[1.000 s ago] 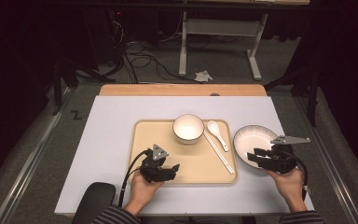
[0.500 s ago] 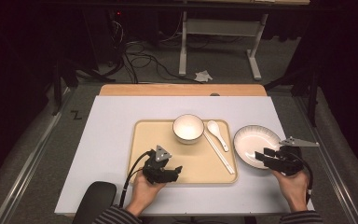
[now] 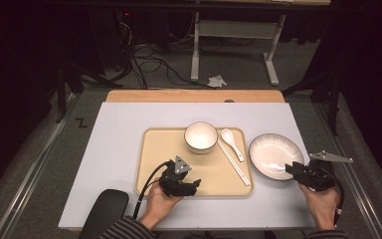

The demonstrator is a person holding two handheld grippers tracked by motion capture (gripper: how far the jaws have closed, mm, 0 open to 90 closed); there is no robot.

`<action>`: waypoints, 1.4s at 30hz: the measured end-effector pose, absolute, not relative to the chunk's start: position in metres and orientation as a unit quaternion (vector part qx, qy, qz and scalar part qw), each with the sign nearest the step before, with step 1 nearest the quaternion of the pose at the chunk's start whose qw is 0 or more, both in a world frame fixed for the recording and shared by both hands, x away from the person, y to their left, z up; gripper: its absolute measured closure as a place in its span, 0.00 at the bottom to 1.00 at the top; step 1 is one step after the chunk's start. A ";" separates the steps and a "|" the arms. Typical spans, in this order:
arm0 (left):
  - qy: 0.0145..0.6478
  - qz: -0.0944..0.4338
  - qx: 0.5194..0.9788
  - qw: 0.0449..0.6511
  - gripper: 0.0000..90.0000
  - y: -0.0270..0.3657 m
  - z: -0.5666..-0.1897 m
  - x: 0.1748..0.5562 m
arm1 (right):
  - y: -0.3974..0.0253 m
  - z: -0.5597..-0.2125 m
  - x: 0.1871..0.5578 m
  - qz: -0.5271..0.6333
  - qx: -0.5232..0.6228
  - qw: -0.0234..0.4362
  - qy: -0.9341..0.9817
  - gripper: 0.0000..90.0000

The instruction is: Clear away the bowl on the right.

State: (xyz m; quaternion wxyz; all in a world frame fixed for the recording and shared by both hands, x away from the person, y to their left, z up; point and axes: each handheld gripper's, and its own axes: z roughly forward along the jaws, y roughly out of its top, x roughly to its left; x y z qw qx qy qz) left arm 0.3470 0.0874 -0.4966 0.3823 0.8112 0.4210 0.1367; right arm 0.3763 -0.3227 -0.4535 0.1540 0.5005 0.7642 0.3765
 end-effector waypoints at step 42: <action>0.383 0.142 0.833 0.373 0.37 0.066 -0.499 0.350 | -0.382 -0.468 0.390 0.279 0.605 0.213 0.715 0.71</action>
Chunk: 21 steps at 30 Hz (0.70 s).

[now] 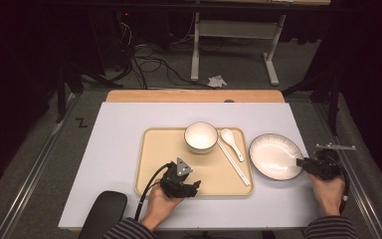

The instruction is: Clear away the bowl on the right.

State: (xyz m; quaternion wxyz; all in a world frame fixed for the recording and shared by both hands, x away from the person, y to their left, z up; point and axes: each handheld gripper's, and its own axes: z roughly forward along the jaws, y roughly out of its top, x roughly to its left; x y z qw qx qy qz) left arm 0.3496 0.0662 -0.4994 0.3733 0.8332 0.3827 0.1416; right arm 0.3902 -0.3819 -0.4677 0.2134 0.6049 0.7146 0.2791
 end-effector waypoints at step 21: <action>0.404 0.148 0.827 0.361 0.37 0.072 -0.505 0.343 | -0.388 -0.477 0.420 0.284 0.602 0.168 0.727 0.72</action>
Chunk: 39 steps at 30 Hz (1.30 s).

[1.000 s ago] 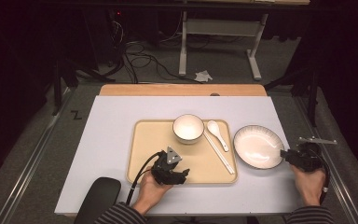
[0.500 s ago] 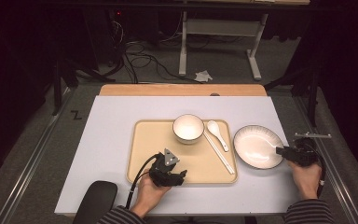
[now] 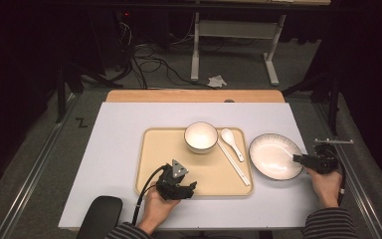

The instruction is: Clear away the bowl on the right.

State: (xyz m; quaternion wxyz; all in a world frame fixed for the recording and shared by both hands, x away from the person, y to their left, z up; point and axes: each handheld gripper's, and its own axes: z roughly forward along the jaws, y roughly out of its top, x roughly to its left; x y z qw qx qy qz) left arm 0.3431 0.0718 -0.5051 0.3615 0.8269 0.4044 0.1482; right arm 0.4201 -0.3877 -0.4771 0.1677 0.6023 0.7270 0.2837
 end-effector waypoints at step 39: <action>0.396 0.147 0.833 0.357 0.38 0.070 -0.506 0.341 | -0.405 -0.476 0.420 0.303 0.631 0.098 0.707 0.78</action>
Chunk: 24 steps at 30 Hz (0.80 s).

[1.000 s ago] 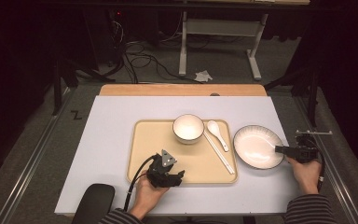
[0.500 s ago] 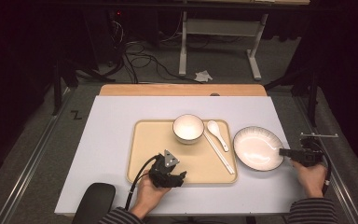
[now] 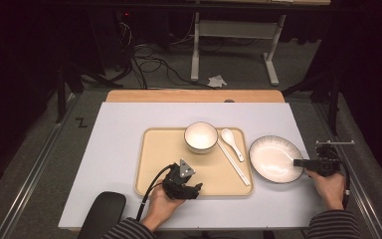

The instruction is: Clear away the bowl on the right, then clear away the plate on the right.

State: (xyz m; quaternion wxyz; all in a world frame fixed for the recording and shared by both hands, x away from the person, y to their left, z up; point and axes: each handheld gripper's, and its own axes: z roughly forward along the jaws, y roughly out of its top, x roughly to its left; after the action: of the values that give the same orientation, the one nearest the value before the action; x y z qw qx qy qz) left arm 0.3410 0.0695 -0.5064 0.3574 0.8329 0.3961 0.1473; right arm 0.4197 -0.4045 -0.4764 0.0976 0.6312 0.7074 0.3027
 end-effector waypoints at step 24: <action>0.378 0.143 0.842 0.357 0.38 0.060 -0.508 0.344 | -0.413 -0.490 0.438 0.330 0.640 0.027 0.693 0.97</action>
State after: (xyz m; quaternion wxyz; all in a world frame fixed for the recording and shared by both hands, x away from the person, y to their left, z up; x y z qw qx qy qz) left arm 0.3445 0.0599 -0.5077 0.3573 0.8418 0.3785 0.1429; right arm 0.4377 -0.4125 -0.4896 0.0271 0.6401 0.6933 0.3300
